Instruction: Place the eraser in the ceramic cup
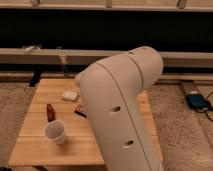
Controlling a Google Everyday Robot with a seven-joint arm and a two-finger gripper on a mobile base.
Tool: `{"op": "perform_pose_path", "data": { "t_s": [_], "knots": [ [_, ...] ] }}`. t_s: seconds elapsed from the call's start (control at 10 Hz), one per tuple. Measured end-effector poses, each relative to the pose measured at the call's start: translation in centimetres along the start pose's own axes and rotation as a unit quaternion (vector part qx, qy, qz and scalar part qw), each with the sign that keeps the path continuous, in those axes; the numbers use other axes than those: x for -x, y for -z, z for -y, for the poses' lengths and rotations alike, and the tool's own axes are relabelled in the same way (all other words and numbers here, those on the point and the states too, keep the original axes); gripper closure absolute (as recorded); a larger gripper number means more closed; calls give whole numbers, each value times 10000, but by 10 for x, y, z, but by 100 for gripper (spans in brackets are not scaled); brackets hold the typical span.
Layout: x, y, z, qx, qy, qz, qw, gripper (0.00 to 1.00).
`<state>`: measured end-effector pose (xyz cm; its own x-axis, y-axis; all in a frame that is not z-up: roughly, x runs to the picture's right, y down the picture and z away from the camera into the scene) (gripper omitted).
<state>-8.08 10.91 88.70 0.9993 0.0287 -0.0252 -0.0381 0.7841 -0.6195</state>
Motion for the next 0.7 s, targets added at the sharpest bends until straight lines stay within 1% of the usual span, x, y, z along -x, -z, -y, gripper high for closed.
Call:
{"op": "perform_pose_path", "data": {
  "t_s": [0.3, 0.7],
  "knots": [
    [24, -17, 2, 154, 196, 71, 9997, 20],
    [46, -32, 5, 303, 399, 112, 9987, 20]
  ]
}}
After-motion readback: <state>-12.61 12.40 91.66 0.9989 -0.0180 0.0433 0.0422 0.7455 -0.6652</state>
